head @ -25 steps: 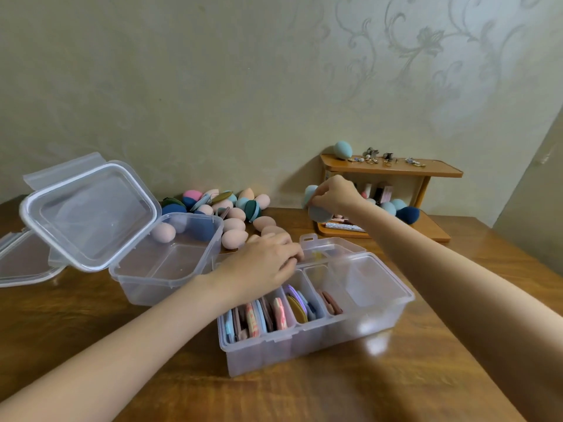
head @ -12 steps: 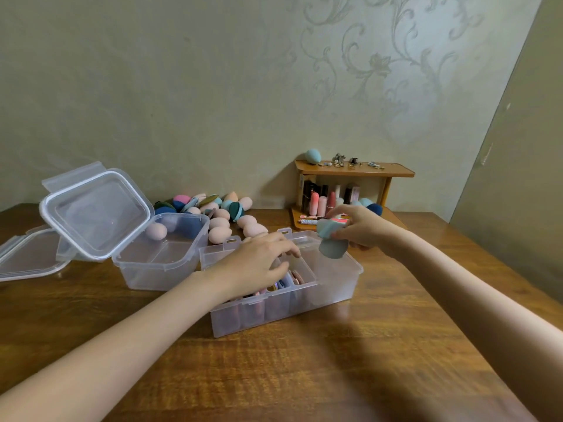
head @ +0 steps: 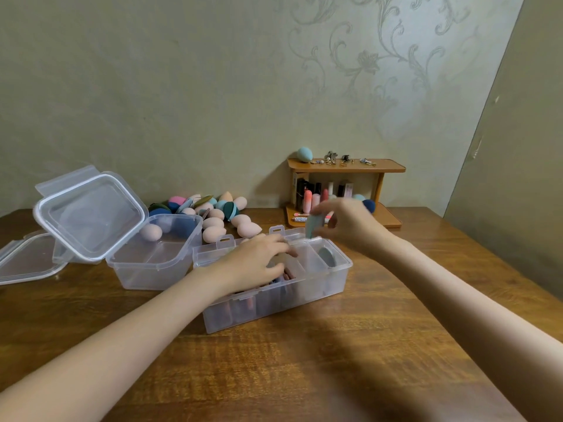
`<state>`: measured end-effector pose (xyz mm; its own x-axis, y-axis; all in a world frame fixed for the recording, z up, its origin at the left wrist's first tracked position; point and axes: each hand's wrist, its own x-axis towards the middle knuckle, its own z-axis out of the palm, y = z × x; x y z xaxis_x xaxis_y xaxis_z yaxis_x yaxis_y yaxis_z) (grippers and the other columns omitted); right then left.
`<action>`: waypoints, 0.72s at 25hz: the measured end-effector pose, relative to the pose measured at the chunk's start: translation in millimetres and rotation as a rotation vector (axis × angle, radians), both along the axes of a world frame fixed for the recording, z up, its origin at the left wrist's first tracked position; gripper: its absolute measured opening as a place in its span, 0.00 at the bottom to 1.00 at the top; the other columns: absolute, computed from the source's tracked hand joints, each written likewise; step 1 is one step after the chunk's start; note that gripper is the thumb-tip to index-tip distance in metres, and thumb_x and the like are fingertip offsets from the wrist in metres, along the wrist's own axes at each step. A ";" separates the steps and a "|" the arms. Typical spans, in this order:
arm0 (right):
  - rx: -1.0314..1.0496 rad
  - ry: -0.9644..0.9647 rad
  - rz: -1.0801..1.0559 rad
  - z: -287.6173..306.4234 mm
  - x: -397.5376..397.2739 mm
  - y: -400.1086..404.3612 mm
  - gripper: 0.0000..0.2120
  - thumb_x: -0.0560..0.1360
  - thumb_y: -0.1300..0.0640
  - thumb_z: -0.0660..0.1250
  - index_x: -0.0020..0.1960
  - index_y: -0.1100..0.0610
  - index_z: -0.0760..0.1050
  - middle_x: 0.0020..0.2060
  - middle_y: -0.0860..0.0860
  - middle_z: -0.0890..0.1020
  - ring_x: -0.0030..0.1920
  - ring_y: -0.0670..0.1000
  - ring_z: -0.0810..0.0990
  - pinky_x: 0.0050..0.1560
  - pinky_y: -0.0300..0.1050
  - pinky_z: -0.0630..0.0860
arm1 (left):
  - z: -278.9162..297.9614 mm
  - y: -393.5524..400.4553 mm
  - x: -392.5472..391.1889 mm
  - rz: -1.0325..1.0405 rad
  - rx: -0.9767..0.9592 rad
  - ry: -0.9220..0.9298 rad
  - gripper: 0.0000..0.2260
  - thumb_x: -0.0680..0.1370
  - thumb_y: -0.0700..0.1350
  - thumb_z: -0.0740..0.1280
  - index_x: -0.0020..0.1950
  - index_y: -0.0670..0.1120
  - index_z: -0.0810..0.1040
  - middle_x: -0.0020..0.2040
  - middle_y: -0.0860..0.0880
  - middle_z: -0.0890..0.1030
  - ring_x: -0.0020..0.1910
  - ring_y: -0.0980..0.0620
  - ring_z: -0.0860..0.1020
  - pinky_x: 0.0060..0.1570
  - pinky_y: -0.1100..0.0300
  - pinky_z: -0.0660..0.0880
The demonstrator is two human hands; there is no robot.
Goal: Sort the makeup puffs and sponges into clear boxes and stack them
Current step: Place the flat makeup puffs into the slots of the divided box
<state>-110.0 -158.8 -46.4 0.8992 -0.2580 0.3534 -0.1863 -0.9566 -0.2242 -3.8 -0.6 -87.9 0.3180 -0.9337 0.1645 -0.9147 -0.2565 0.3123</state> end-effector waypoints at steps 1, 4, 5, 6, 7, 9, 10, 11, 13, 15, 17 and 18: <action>-0.054 0.134 0.063 -1.1 -0.5 7.6 0.19 0.73 0.58 0.69 0.64 0.59 0.74 0.61 0.57 0.78 0.51 0.48 0.78 0.54 0.40 0.77 | -1.2 -0.3 0.2 0.003 -0.004 -0.013 0.15 0.78 0.42 0.61 0.64 0.50 0.75 0.63 0.51 0.74 0.62 0.53 0.71 0.62 0.54 0.72; 0.000 0.370 0.157 -13.2 1.4 23.9 0.17 0.76 0.59 0.65 0.64 0.59 0.74 0.57 0.55 0.81 0.47 0.46 0.79 0.47 0.36 0.77 | -3.9 -1.9 -0.9 0.010 0.000 -0.050 0.14 0.78 0.41 0.61 0.63 0.47 0.75 0.63 0.51 0.73 0.61 0.52 0.71 0.60 0.54 0.72; 0.054 0.376 0.147 -16.4 3.0 26.2 0.16 0.77 0.60 0.63 0.65 0.59 0.72 0.56 0.55 0.81 0.50 0.49 0.80 0.51 0.39 0.77 | -4.1 -1.8 -1.0 0.004 -0.006 -0.051 0.14 0.78 0.41 0.61 0.63 0.47 0.76 0.64 0.51 0.73 0.62 0.52 0.71 0.61 0.54 0.72; 0.112 0.360 0.123 -18.3 4.7 27.0 0.17 0.78 0.61 0.61 0.66 0.60 0.70 0.56 0.56 0.81 0.52 0.50 0.80 0.54 0.42 0.77 | -3.8 -1.4 -0.9 0.000 -0.011 -0.045 0.14 0.78 0.41 0.61 0.63 0.47 0.76 0.65 0.51 0.73 0.62 0.52 0.71 0.62 0.54 0.71; 0.153 0.343 0.104 -19.1 6.3 26.7 0.17 0.78 0.63 0.60 0.66 0.59 0.69 0.56 0.56 0.81 0.51 0.50 0.80 0.54 0.43 0.76 | -3.2 -0.7 -0.7 0.000 -0.011 -0.037 0.14 0.78 0.41 0.61 0.63 0.47 0.76 0.64 0.51 0.73 0.62 0.53 0.71 0.62 0.53 0.72; 0.191 0.344 0.092 -16.9 7.3 25.8 0.16 0.78 0.65 0.59 0.65 0.58 0.68 0.57 0.56 0.81 0.47 0.49 0.78 0.51 0.42 0.76 | -2.7 0.2 -0.5 0.006 -0.002 -0.026 0.14 0.78 0.42 0.60 0.63 0.49 0.75 0.62 0.51 0.75 0.60 0.53 0.72 0.60 0.52 0.73; 0.189 0.348 0.088 -15.0 7.9 23.1 0.16 0.78 0.66 0.59 0.65 0.58 0.68 0.58 0.57 0.80 0.48 0.49 0.79 0.51 0.41 0.76 | -2.6 0.3 -0.3 0.008 0.000 -0.022 0.14 0.78 0.42 0.60 0.63 0.49 0.75 0.61 0.51 0.76 0.59 0.53 0.72 0.60 0.52 0.73; 0.169 0.340 0.072 -11.9 8.1 19.3 0.16 0.78 0.67 0.59 0.65 0.58 0.69 0.60 0.58 0.79 0.52 0.51 0.79 0.53 0.41 0.76 | -2.2 -0.1 -0.4 0.006 0.004 -0.018 0.15 0.78 0.42 0.60 0.64 0.50 0.74 0.62 0.51 0.76 0.60 0.53 0.72 0.60 0.53 0.73; 0.043 0.273 -0.010 -4.6 10.6 8.3 0.16 0.78 0.67 0.59 0.64 0.61 0.71 0.69 0.61 0.70 0.66 0.57 0.73 0.65 0.47 0.72 | -1.0 -1.2 0.2 -0.005 0.027 -0.017 0.18 0.78 0.42 0.60 0.67 0.53 0.71 0.65 0.52 0.73 0.63 0.53 0.70 0.62 0.53 0.72; -0.065 0.235 -0.082 -4.1 10.0 -3.1 0.15 0.78 0.65 0.59 0.64 0.62 0.74 0.71 0.59 0.68 0.68 0.58 0.71 0.66 0.47 0.72 | -0.3 -3.4 0.3 -0.016 0.074 -0.042 0.19 0.79 0.42 0.58 0.68 0.57 0.69 0.67 0.52 0.70 0.64 0.52 0.69 0.62 0.53 0.72; -0.107 0.274 -0.095 -15.0 6.4 -7.1 0.14 0.77 0.63 0.62 0.61 0.62 0.77 0.63 0.59 0.76 0.59 0.54 0.77 0.56 0.40 0.74 | 0.8 -6.1 -0.7 -0.014 0.117 -0.086 0.19 0.79 0.42 0.56 0.68 0.59 0.70 0.66 0.51 0.68 0.63 0.52 0.68 0.62 0.54 0.70; -0.127 0.288 -0.096 -23.0 5.5 -7.2 0.12 0.77 0.62 0.63 0.59 0.61 0.78 0.59 0.58 0.78 0.55 0.52 0.76 0.53 0.39 0.73 | 1.5 -7.0 -1.9 -0.009 0.130 -0.101 0.18 0.80 0.43 0.56 0.67 0.58 0.71 0.66 0.51 0.68 0.63 0.52 0.68 0.62 0.54 0.69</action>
<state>-104.5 -166.0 -69.4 0.9405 -0.3168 0.1225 -0.3157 -0.9484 -0.0290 -5.8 -7.5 -86.5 0.2977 -0.9519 0.0730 -0.9421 -0.2805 0.1838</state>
